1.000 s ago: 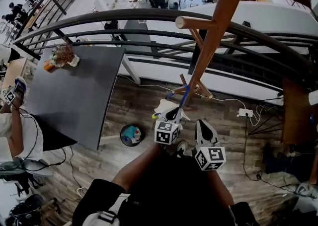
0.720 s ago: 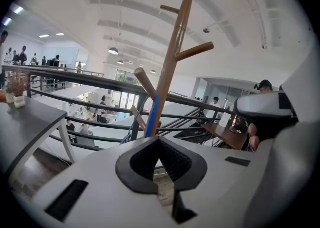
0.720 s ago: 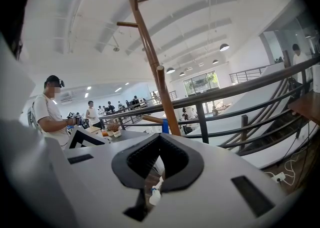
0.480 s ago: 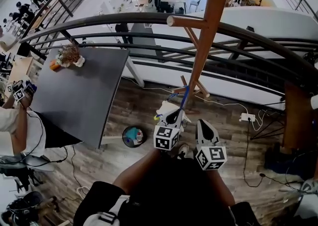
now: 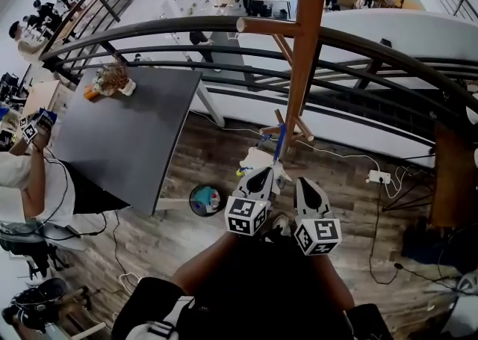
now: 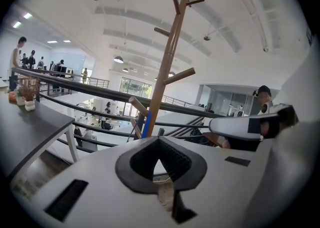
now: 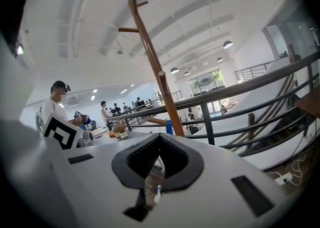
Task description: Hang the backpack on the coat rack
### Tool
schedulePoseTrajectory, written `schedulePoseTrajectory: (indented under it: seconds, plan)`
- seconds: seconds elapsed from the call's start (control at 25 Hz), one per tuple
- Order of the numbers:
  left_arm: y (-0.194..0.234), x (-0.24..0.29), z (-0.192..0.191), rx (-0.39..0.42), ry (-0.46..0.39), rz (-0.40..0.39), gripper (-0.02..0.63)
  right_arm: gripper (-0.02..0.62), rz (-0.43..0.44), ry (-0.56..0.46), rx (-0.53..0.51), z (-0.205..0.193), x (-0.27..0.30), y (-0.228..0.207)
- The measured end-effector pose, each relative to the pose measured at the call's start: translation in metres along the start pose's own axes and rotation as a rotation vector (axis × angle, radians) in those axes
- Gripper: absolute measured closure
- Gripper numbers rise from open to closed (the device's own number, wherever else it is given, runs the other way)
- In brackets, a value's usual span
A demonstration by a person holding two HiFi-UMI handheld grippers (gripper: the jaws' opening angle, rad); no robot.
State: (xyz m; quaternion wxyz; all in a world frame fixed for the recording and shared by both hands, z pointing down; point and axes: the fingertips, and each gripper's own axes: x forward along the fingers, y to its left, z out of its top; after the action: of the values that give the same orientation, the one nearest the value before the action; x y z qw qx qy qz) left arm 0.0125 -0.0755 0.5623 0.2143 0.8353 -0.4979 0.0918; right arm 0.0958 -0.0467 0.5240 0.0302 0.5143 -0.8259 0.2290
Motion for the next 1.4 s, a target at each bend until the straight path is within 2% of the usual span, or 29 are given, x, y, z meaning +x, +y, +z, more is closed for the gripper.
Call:
schedulePoseTrajectory:
  seconds: [0.36, 0.96, 1.4]
  plan:
    - [-0.003, -0.026, 0.013, 0.039, -0.034, 0.017, 0.598, 0.583, 0.033, -0.007, -0.010, 0.003, -0.001, 0.013]
    - [-0.004, -0.051, 0.046, 0.090, -0.122, -0.075, 0.598, 0.583, -0.040, -0.064, -0.038, 0.014, -0.009, 0.046]
    - [-0.001, -0.082, 0.043, 0.089, -0.138, -0.099, 0.598, 0.583, -0.077, -0.084, -0.060, 0.012, -0.029, 0.070]
